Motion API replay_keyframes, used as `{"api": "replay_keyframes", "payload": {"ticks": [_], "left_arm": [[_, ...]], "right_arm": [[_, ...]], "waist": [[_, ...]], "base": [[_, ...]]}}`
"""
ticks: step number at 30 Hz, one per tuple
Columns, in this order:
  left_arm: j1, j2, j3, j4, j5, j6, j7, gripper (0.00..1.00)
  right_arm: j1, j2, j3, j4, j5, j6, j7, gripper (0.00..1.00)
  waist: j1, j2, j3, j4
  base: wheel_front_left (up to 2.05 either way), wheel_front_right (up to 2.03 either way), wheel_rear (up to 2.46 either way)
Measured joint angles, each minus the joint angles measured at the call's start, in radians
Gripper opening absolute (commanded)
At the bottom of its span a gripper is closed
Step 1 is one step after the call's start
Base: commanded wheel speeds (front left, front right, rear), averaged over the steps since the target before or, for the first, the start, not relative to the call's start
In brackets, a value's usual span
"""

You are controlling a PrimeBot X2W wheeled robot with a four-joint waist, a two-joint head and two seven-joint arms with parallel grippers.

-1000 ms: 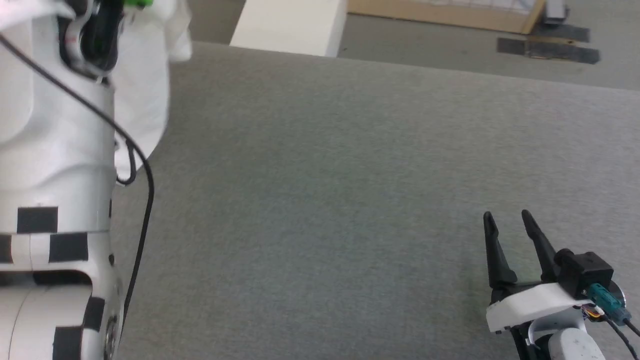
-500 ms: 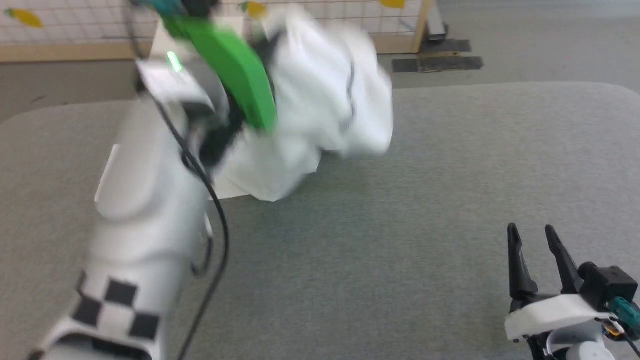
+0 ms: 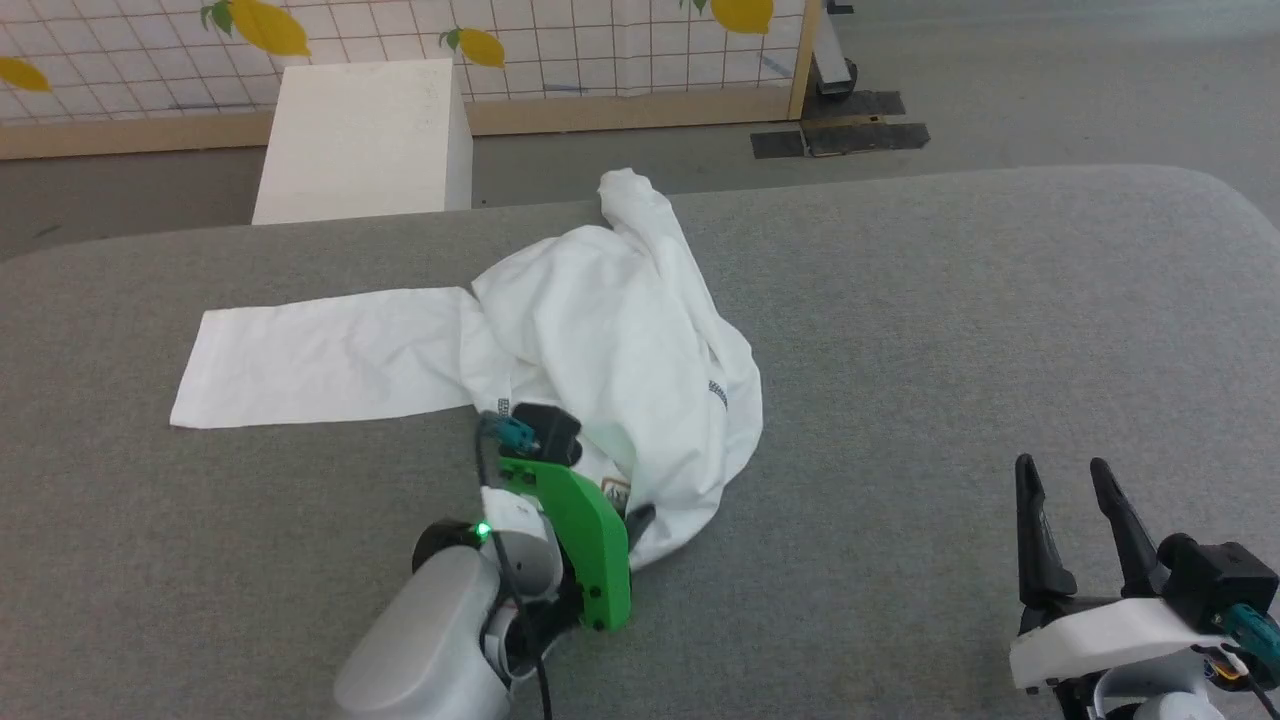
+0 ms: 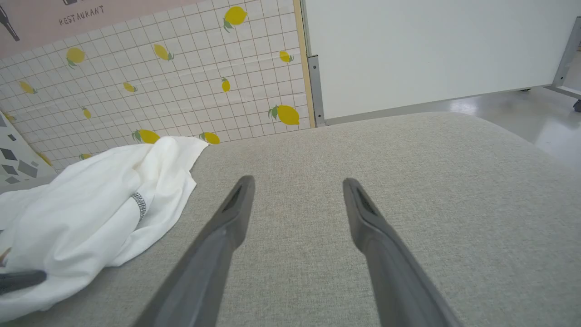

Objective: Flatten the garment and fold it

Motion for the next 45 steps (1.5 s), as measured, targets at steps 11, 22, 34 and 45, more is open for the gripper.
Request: {"api": "replay_keyframes", "payload": {"ticks": [11,22,34,45], "left_arm": [[0.022,0.051,0.292,-0.244,0.003,0.118,-0.502,1.0],[0.251,0.101,0.357,-0.356,0.321,0.249,-0.715,1.0],[0.29,-0.005,0.393,-0.411,0.398,0.18,-0.717,1.0],[0.27,-0.036,0.418,-0.416,0.411,0.142,-0.717,1.0]], "right_arm": [[0.007,0.0,0.005,0.007,0.019,0.0,0.0,1.0],[-0.047,0.0,0.036,0.114,0.014,0.0,0.156,1.0],[-0.496,0.002,0.222,0.336,-0.229,0.0,0.732,1.0],[-0.598,-0.007,0.22,0.486,-0.288,-0.001,0.771,0.0]], "waist": [[0.0,0.0,-0.032,0.055],[0.0,-0.0001,-0.023,0.093],[0.0,-0.0001,0.067,0.166],[0.0,-0.0001,0.144,0.27]], "base": [[0.0,0.0,0.0],[0.0,0.0,0.0],[0.0,0.0,0.0],[0.0,0.0,0.0]]}}
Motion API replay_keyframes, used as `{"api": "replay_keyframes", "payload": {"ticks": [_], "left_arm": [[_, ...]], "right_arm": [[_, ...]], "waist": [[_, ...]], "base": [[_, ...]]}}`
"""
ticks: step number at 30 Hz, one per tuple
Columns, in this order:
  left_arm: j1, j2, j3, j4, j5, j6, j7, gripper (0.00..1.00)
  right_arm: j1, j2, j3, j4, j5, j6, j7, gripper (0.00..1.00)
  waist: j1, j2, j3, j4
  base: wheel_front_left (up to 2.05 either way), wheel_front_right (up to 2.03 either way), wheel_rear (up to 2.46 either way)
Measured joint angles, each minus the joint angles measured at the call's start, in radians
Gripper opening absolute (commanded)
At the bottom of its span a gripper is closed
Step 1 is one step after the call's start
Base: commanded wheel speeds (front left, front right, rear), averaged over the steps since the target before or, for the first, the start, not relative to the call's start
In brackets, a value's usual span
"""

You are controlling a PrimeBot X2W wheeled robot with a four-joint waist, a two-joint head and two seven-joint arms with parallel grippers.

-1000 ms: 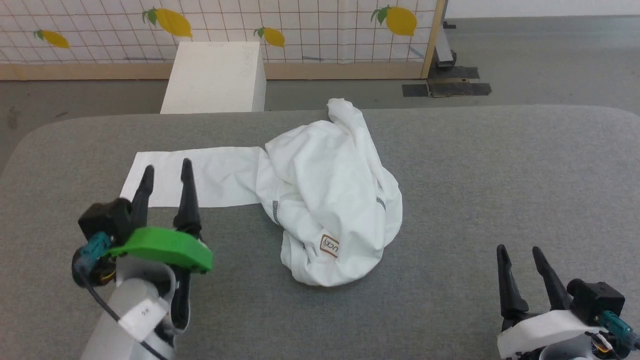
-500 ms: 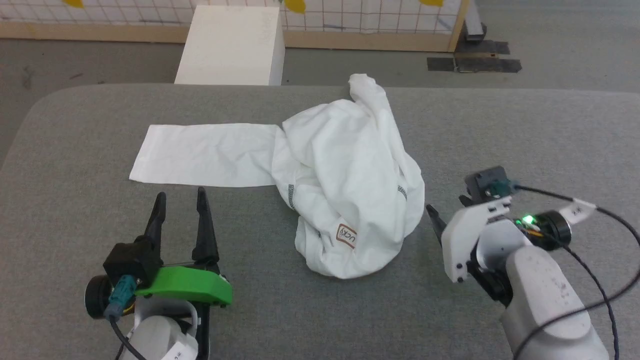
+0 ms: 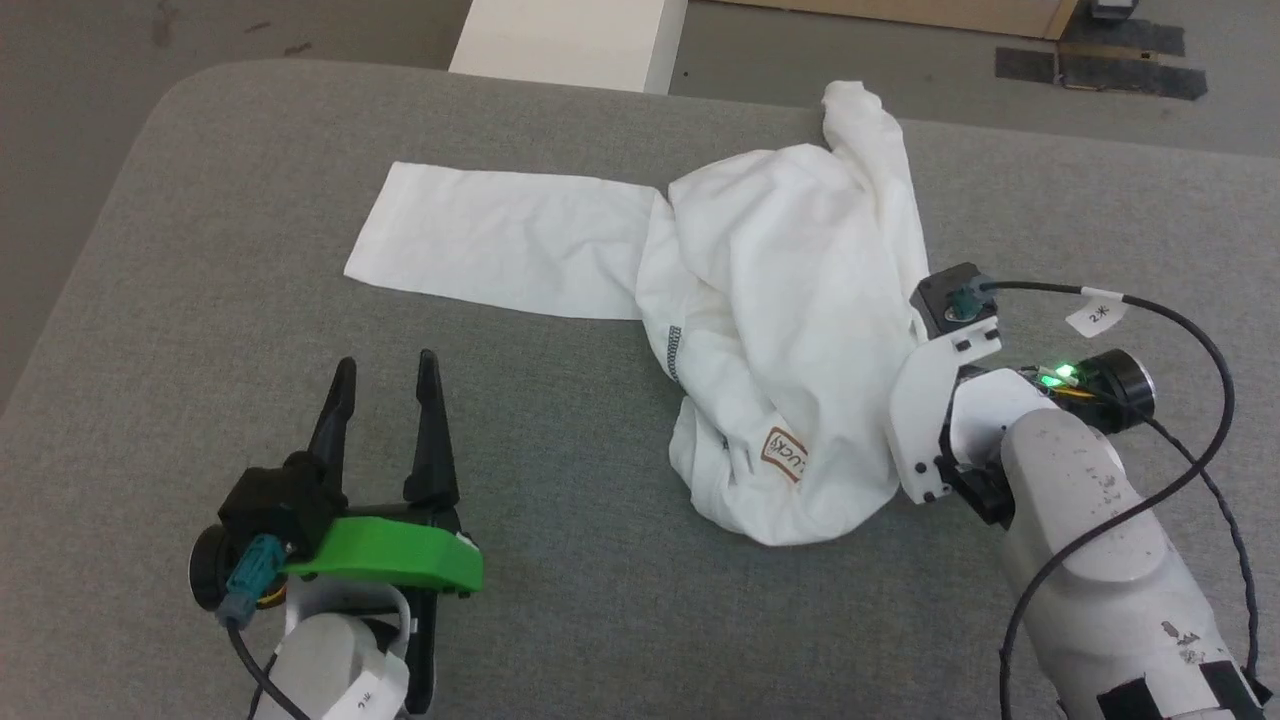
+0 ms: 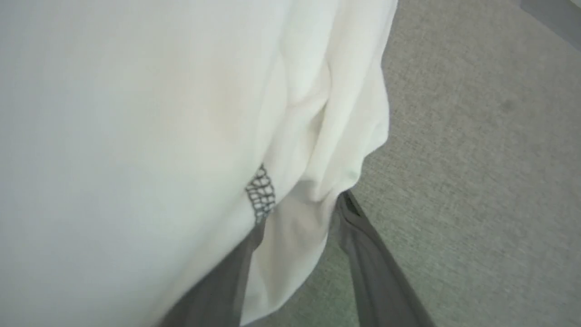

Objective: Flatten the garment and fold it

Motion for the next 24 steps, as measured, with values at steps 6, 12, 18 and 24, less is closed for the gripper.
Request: {"api": "replay_keyframes", "payload": {"ticks": [6,12,18,24], "left_arm": [[0.006,-0.005,0.021,-0.003,0.007,-0.006,0.0,1.0],[0.027,-0.006,0.026,-0.01,0.016,-0.009,0.0,1.0],[0.028,-0.007,0.016,-0.011,0.015,-0.008,0.0,1.0],[0.037,-0.008,0.02,-0.003,0.015,-0.007,0.0,1.0]], "right_arm": [[0.029,-0.022,-0.093,-0.047,0.078,0.001,-0.119,0.0],[0.158,-0.148,-0.385,-0.26,0.11,0.001,-0.122,0.0],[0.388,-0.132,-0.645,-0.388,0.096,0.001,0.002,0.0],[0.454,-0.021,-0.697,-0.461,0.129,0.001,-0.039,1.0]], "waist": [[0.0,0.0,-0.006,-0.009],[0.0,0.0,-0.039,-0.058],[0.0,0.0001,-0.07,-0.102],[0.0001,0.0,-0.084,-0.129]], "base": [[0.0,0.0,0.0],[0.0,0.0,0.0],[0.0,0.0,0.0],[0.0,0.0,0.0]]}}
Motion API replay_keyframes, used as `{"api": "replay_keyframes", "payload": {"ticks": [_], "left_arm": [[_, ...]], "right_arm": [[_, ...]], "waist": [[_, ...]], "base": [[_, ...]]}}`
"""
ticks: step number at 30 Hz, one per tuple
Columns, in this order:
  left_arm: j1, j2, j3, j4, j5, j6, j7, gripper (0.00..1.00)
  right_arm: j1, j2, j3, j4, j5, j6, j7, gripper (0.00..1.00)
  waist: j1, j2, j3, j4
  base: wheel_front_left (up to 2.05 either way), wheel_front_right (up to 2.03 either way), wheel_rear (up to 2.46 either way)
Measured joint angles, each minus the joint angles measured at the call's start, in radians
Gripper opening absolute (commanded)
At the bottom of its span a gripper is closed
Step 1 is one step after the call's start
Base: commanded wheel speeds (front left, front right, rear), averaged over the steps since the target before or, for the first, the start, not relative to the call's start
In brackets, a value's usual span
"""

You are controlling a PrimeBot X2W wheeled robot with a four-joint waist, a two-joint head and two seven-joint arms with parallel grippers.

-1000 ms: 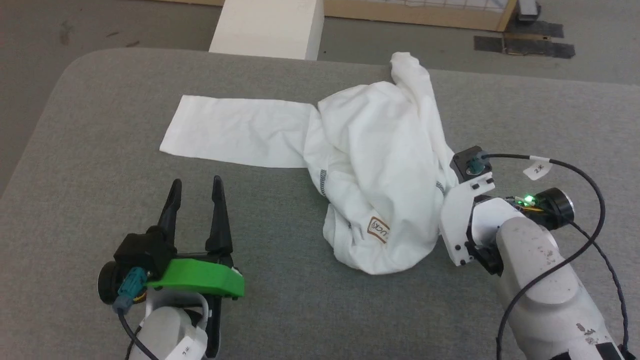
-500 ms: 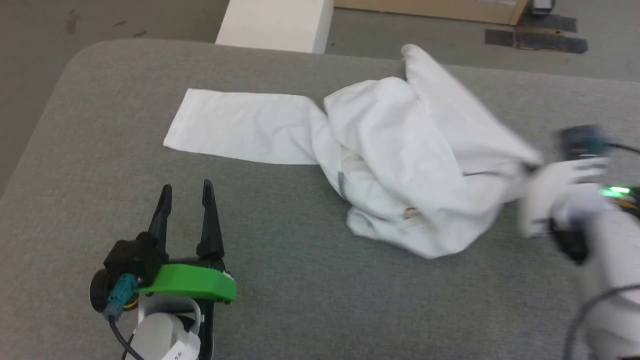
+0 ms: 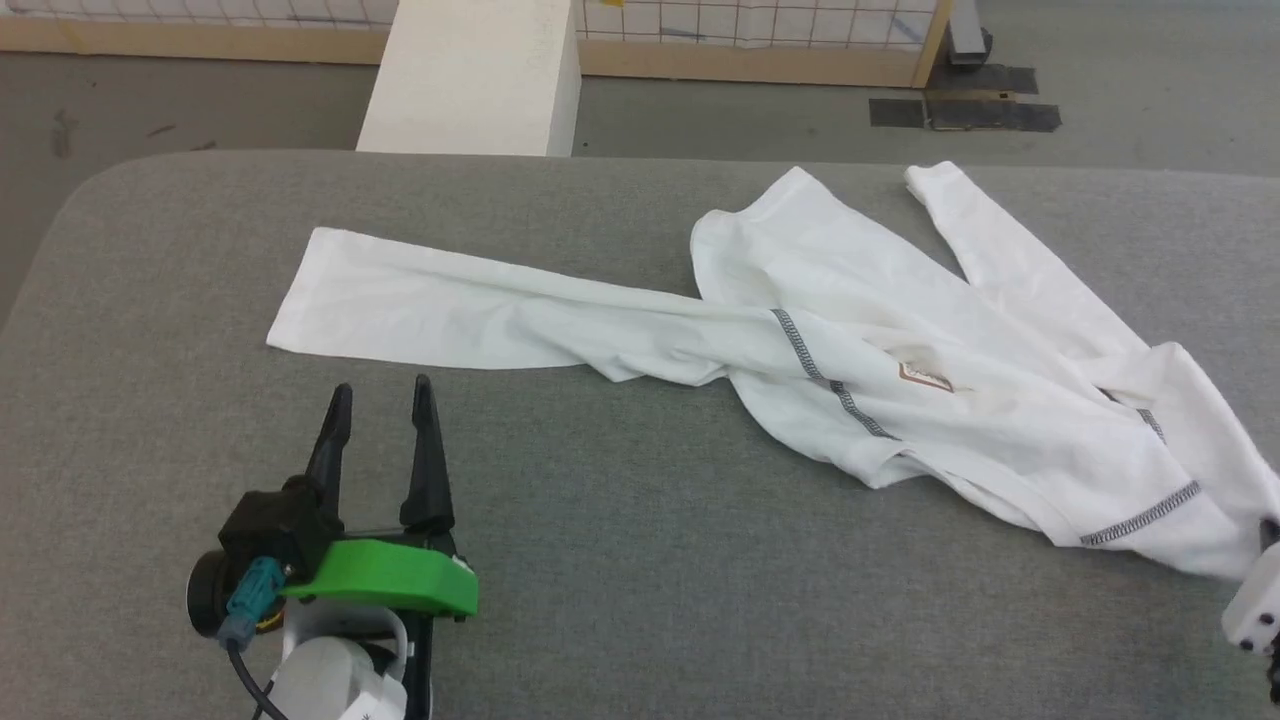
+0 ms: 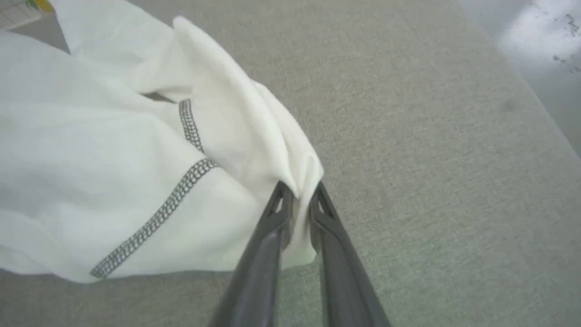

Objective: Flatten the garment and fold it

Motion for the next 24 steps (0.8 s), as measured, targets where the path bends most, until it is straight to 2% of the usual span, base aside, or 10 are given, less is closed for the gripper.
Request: {"api": "replay_keyframes", "payload": {"ticks": [3,8,11,13,18,21,24], "left_arm": [[0.006,0.0,0.0,0.012,-0.016,0.0,0.0,1.0],[-0.002,0.0,-0.042,0.065,-0.131,0.003,0.016,1.0],[-0.052,-0.001,-0.084,0.104,-0.237,0.02,0.139,1.0],[-0.118,-0.002,-0.114,0.15,-0.3,0.055,0.288,1.0],[-0.289,0.009,-0.18,0.253,-0.297,0.099,0.562,1.0],[-0.374,0.029,-0.21,0.325,-0.272,0.116,0.655,1.0],[-0.43,0.059,-0.223,0.398,-0.255,0.129,0.698,1.0]], "right_arm": [[-0.01,0.016,-0.021,-0.077,0.038,0.0,-0.144,1.0],[-0.014,0.024,-0.024,-0.149,0.09,0.0,-0.328,1.0],[0.001,0.026,0.009,-0.141,0.138,0.0,-0.39,1.0],[0.016,0.027,0.04,-0.131,0.155,0.0,-0.422,1.0],[0.028,0.028,0.102,-0.102,0.172,0.0,-0.451,1.0],[0.028,0.028,0.126,-0.087,0.18,0.0,-0.461,1.0],[0.026,0.028,0.149,-0.072,0.191,0.0,-0.478,1.0]], "waist": [[0.0,0.0,-0.008,-0.005],[0.0,0.0,-0.014,-0.017],[0.0,0.0,-0.011,-0.031],[0.0,0.0,-0.007,-0.045],[0.0,0.0,0.013,-0.086],[0.0,0.0001,0.031,-0.115],[0.0,0.0,0.052,-0.144]], "base": [[0.0,0.0,0.0],[0.0,0.0,0.0],[0.0,0.0,0.0],[0.0,0.0,0.0],[0.0,0.0,0.0],[0.0,0.0,0.0],[0.0,0.0,0.0]]}}
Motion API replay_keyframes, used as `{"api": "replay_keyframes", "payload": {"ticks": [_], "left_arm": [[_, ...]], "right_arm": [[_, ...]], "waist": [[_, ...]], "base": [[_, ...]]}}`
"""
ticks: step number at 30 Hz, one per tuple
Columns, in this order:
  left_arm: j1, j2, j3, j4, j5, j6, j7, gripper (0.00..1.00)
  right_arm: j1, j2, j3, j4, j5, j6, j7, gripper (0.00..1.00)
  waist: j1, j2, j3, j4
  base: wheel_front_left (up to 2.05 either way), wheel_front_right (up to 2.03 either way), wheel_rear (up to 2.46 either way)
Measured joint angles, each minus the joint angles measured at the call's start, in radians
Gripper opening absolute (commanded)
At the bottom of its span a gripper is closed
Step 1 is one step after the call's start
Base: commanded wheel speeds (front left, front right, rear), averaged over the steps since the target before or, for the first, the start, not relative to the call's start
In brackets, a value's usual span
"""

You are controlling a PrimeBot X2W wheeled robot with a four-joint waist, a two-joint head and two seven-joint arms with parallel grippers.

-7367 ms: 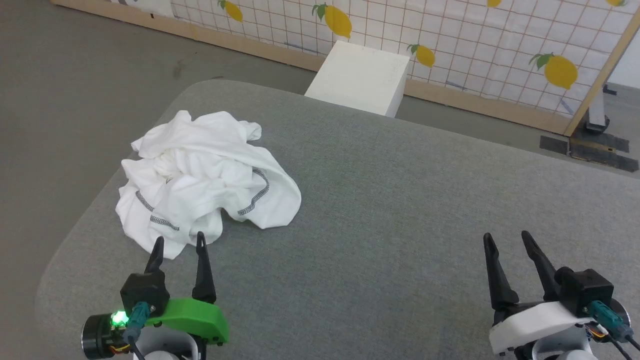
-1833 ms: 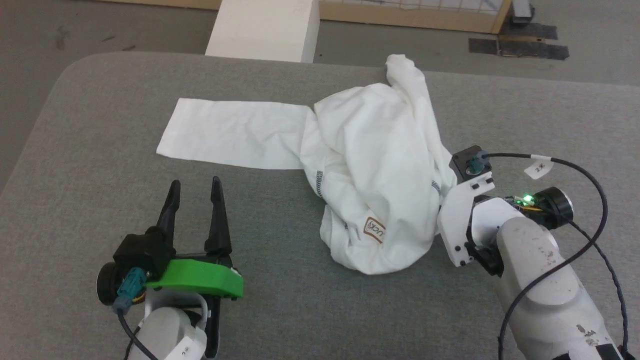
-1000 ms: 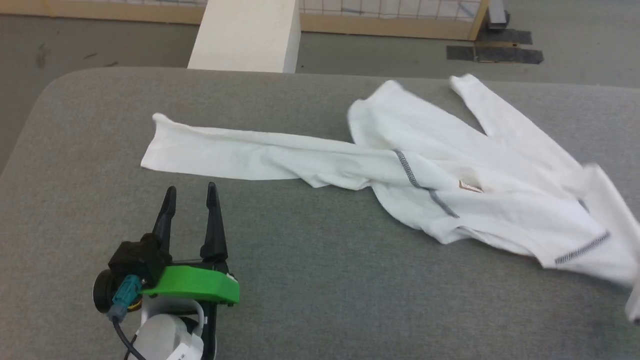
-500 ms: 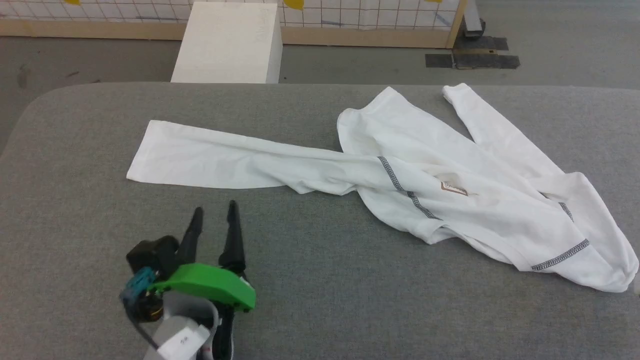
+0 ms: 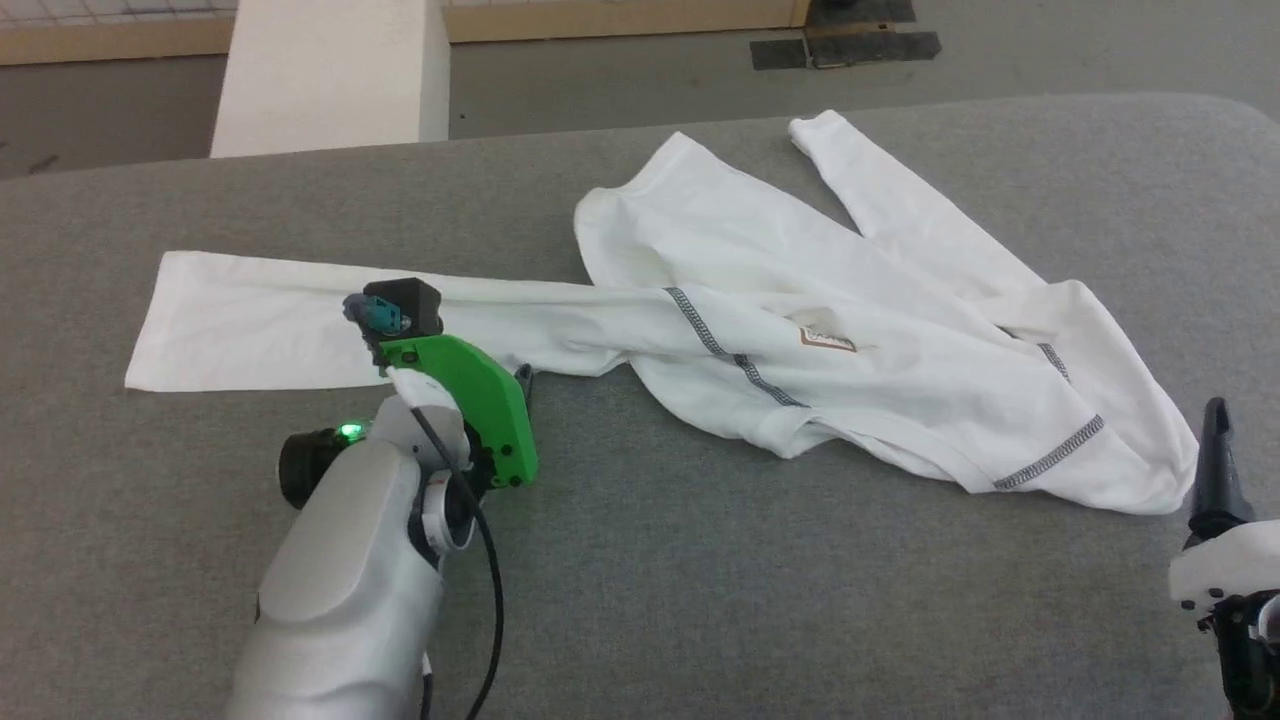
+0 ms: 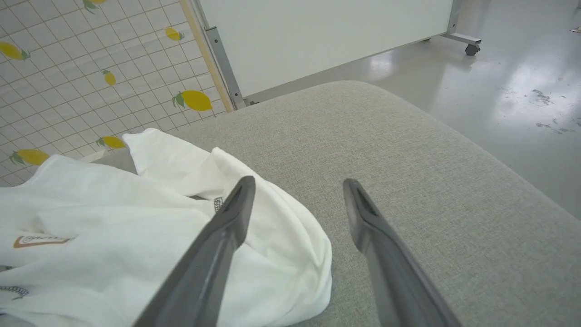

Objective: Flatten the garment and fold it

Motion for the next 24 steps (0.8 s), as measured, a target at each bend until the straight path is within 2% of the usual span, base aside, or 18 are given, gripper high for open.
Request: {"api": "replay_keyframes", "payload": {"ticks": [5,9,10,11,17,21,24], "left_arm": [[-0.03,0.02,-0.002,0.077,0.019,0.003,0.006,1.0],[-0.054,0.016,0.001,0.095,0.016,-0.018,-0.045,1.0],[-0.057,0.014,0.002,0.102,0.015,-0.024,-0.056,0.4],[-0.057,0.013,0.003,0.109,0.011,-0.031,-0.063,0.0],[-0.036,0.004,0.043,0.117,-0.062,-0.078,-0.121,0.0],[0.028,0.002,0.1,0.053,-0.122,-0.096,-0.172,0.0],[0.086,0.02,0.147,-0.029,-0.157,-0.092,-0.202,0.0]], "right_arm": [[-0.002,0.0,0.01,0.032,0.002,0.0,-0.026,1.0],[-0.002,0.0,0.009,0.053,0.002,0.0,-0.036,1.0],[-0.002,0.0,0.011,0.058,0.002,0.0,-0.04,1.0],[-0.002,0.0,0.014,0.061,0.001,0.0,-0.042,1.0],[-0.004,0.0,0.03,0.067,-0.013,0.0,-0.043,1.0],[-0.004,0.0,0.029,0.071,-0.027,0.0,-0.043,1.0],[-0.001,0.0,0.035,0.075,-0.028,0.0,-0.042,1.0]], "waist": [[0.0,0.0,0.033,-0.049],[0.0,0.0,0.057,-0.066],[0.0,0.0,0.061,-0.066],[0.0,0.0,0.062,-0.064],[0.0,0.0,0.05,-0.034],[0.0,0.0,0.033,0.003],[0.0,0.0,0.017,0.033]], "base": [[0.0,0.0,0.0],[0.0,0.0,0.0],[0.0,0.0,0.0],[0.0,0.0,0.0],[0.0,0.0,0.0],[0.0,0.0,0.0],[0.0,0.0,0.0]]}}
